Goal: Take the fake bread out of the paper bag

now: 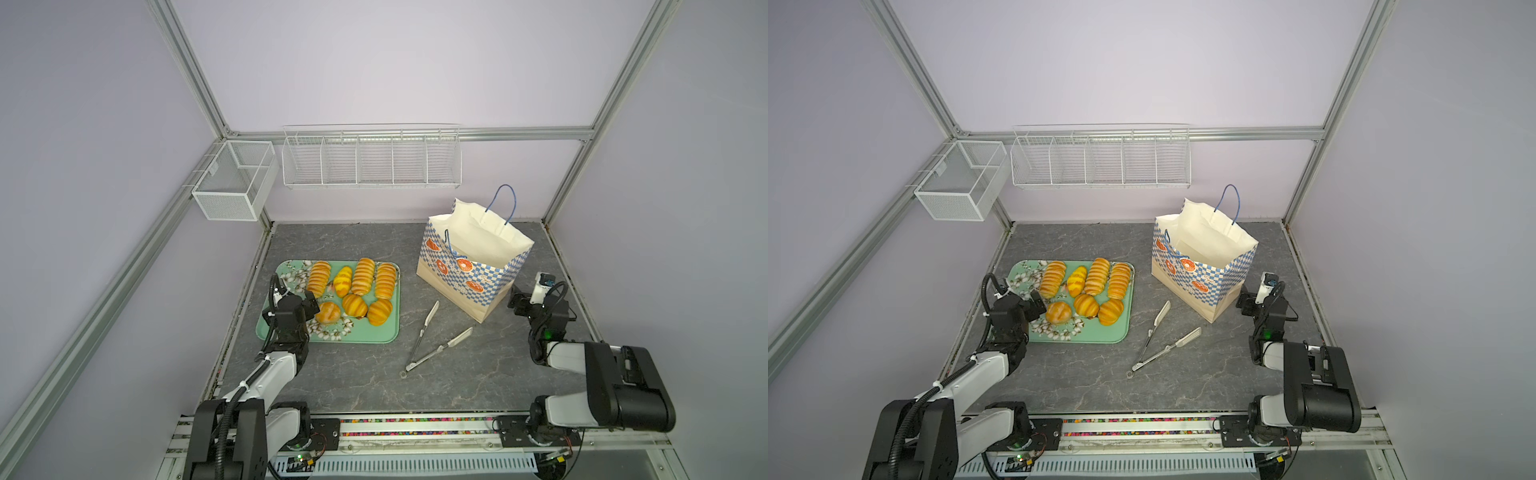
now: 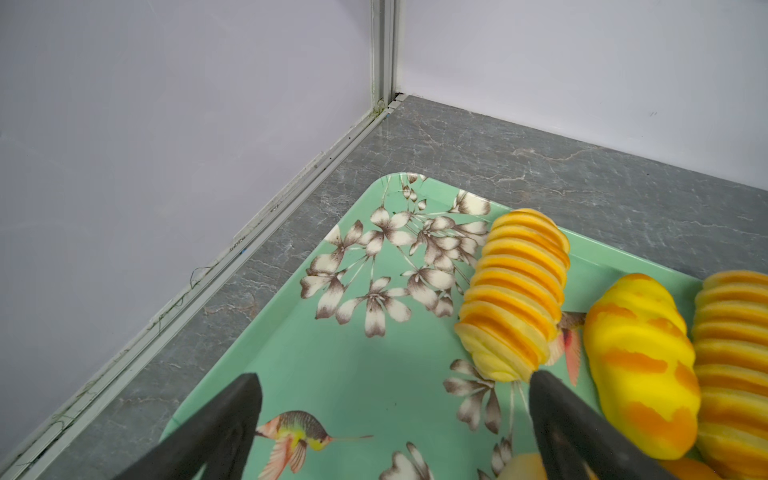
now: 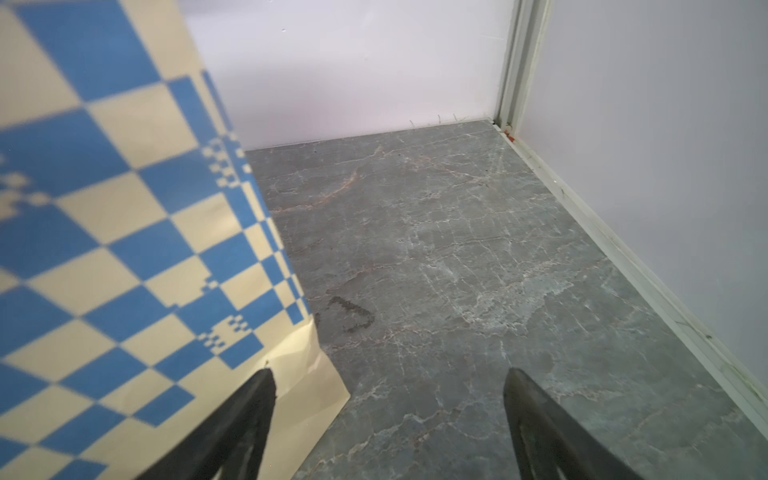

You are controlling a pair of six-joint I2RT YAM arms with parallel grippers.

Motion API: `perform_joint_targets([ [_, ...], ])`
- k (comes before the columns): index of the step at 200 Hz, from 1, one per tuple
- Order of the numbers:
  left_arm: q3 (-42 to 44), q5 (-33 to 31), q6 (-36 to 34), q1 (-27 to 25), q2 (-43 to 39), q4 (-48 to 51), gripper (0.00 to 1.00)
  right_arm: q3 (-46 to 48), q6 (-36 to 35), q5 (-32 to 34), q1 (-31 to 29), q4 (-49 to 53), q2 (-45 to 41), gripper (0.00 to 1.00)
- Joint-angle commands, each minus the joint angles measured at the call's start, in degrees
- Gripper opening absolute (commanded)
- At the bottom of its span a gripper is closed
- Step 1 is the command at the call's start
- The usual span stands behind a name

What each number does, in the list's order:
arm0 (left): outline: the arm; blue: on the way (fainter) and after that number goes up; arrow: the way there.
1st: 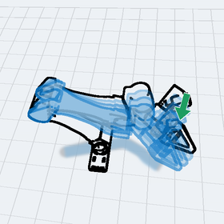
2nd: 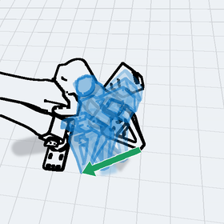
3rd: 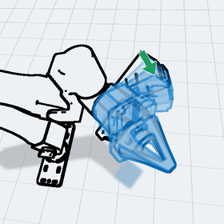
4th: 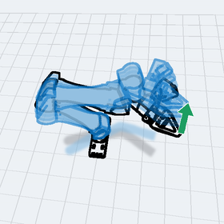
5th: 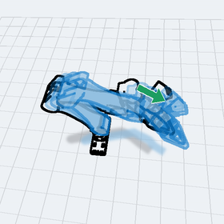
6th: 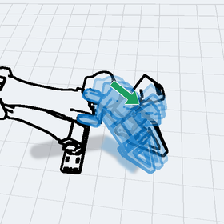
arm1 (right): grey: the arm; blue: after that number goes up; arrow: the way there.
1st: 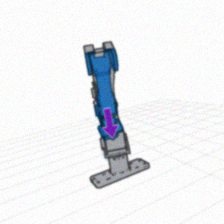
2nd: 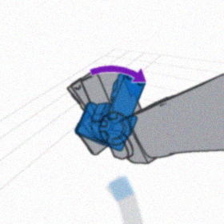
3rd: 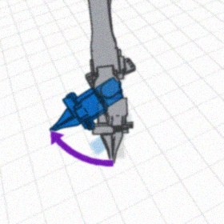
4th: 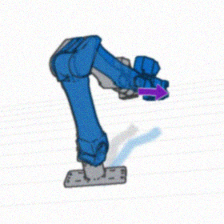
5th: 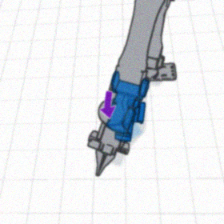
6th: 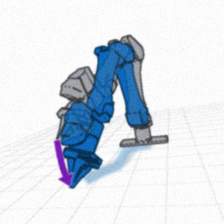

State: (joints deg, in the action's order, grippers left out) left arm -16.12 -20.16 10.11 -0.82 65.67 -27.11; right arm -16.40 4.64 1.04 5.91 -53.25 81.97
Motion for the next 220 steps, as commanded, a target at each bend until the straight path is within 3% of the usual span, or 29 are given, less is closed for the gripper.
perform_joint_targets([
  [1, 1.84, 4.55, -0.53, 2.4, 1.46, -14.32, 0.99, -0.87, -2.89, -3.44, -0.66, -2.47, 2.5, 0.88],
  [24, 2.11, 8.45, -0.94, 3.32, 6.12, -21.69, 0.99, -0.74, -2.98, -2.15, -1.24, -8.29, 7.06, 0.88],
  [42, 1.07, 11.17, -2.28, 3.37, 10.43, -25.2, 0.99, -2.97, -3.3, -0.23, -2.03, -0.89, 5.26, 0.88],
  [61, 0.33, 11.25, -2.67, 3.37, 15.88, -29.57, 0.99, -4.44, -4.41, 5.06, -4.51, 1.24, 5.63, 0.88],
  [89, -1.22, 14.97, -4.41, 3.37, 23.66, -35.28, 0.99, -4.5, -4.47, 5.55, -4.8, 1.31, 5.69, 0.88],
  [116, -5.8, 17.04, -5.22, 3.37, 21.23, -22.54, 0.99, -4.64, -4.64, 5.98, -4.99, 1.67, 5.64, 0.88],
  [144, -4.61, 17.26, -6.2, 3.28, 23.1, -27.85, 0.99, -4.62, -4.82, 6.25, -5.21, 1.62, 5.67, 0.88],
  [220, -4.59, 17.18, -6.25, 3.28, 23.02, -27.64, 0.99, -5.04, -5.61, 7.22, -6.0, 2.3, 5.74, 0.88],
])
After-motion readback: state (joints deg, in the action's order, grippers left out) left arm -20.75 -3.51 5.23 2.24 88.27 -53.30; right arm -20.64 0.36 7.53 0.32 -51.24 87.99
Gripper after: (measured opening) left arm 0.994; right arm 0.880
